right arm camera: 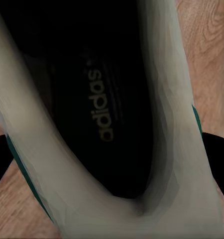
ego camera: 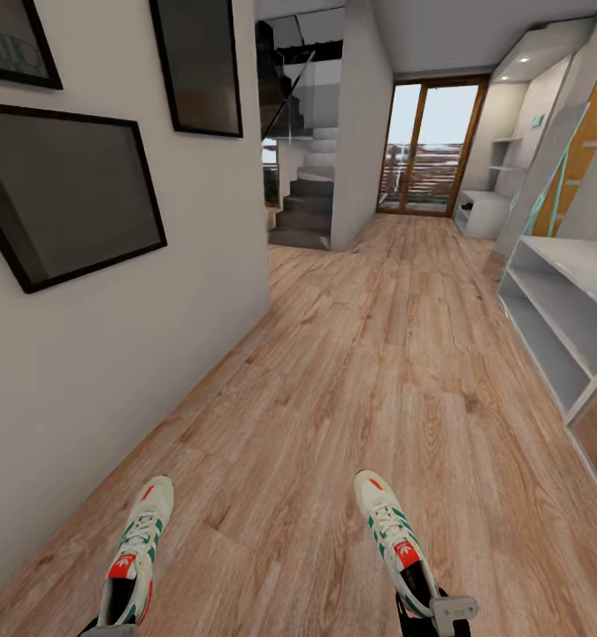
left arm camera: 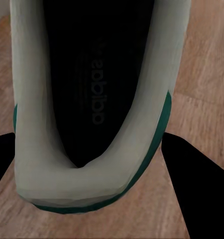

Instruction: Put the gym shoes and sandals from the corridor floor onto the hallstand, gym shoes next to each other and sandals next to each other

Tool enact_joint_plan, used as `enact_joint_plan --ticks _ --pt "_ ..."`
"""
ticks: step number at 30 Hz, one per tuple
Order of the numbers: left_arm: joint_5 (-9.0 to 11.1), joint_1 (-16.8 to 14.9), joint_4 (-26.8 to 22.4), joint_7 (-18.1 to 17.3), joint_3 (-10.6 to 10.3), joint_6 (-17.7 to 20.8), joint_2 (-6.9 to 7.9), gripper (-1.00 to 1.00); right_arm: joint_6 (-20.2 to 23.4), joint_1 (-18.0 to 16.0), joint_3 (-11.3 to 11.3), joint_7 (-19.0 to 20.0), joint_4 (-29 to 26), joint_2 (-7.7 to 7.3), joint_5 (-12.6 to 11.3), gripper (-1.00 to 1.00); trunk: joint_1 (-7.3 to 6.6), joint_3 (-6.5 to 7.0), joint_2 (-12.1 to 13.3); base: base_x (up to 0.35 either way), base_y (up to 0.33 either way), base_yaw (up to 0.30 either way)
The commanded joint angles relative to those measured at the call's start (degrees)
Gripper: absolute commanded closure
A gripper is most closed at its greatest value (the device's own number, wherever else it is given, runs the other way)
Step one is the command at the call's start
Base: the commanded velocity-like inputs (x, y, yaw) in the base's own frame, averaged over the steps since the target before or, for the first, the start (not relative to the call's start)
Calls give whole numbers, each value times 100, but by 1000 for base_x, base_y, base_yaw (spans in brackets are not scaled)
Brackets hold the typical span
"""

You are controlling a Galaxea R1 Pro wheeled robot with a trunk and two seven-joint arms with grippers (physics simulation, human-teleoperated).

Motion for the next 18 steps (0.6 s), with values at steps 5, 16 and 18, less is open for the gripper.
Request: enact_joint_plan --ticks 5,16,18 --pt "-41 -3 1 -28 57 -19 -1 100 -22 -10 -39 11 4 4 46 100 2 -5 -2 337 0 -283" --pt "-41 -3 1 -28 64 -19 -3 100 -22 -11 -39 9 4 4 47 100 2 -5 -2 337 0 -283" --pt "-41 -3 1 -28 64 -19 -2 100 -22 -10 -39 9 4 6 47 100 2 -5 -2 337 0 -283"
